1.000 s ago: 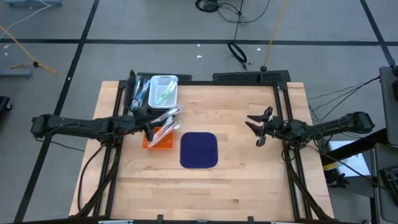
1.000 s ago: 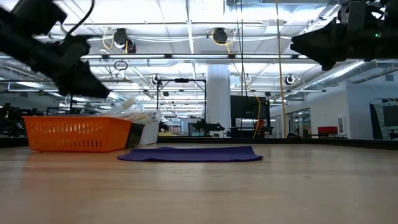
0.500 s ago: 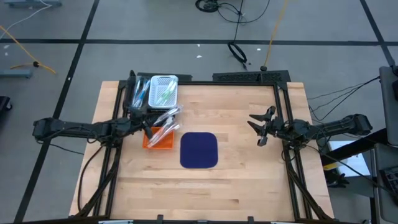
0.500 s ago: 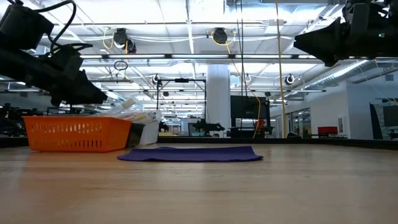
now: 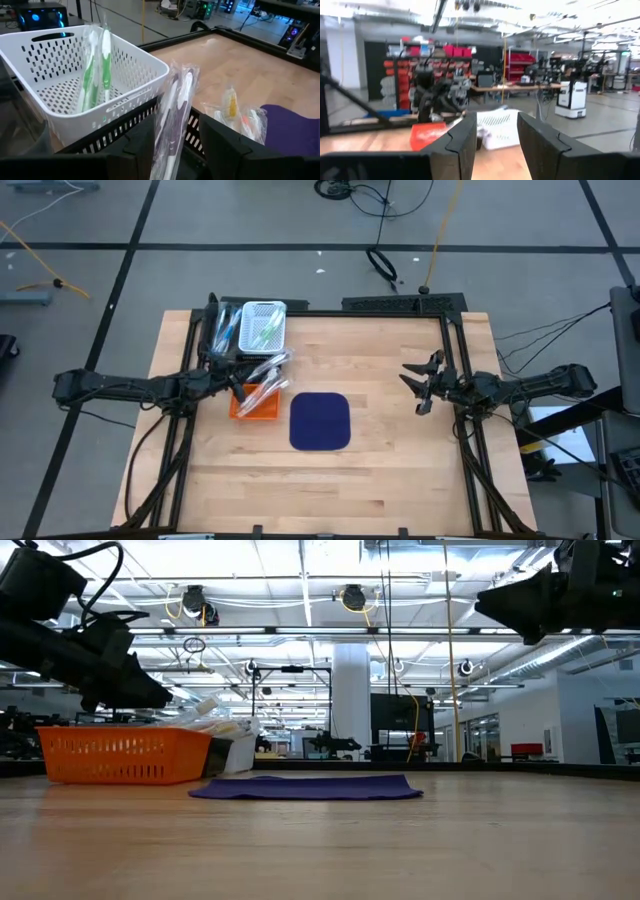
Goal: Pick & Place Toothbrushes
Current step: Return to Home Position
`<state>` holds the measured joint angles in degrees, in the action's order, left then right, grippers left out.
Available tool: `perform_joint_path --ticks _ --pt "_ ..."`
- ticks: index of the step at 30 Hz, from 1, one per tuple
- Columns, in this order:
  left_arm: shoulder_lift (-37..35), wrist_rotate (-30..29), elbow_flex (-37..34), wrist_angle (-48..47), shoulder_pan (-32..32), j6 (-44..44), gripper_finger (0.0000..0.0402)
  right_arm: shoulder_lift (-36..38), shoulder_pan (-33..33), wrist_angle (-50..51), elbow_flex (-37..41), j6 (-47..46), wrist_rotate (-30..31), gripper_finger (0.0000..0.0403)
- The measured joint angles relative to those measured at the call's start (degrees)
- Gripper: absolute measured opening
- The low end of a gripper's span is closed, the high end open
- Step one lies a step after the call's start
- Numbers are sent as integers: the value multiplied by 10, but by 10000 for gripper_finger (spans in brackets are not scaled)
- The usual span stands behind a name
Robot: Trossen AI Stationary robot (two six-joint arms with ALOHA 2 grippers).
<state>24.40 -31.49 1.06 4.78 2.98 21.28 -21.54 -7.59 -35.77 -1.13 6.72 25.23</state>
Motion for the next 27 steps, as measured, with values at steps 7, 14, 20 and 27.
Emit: perform_joint_path --ticks 7,14,20,27 --pt "0 0 0 0 0 0 152 71 5 6 0 0 2 132" --pt "0 0 0 0 0 0 152 155 5 8 1 0 2 132" --pt "0 0 0 0 0 0 152 215 5 3 1 -1 3 132" --pt "0 0 0 0 0 -1 152 214 34 -14 1 0 2 132"
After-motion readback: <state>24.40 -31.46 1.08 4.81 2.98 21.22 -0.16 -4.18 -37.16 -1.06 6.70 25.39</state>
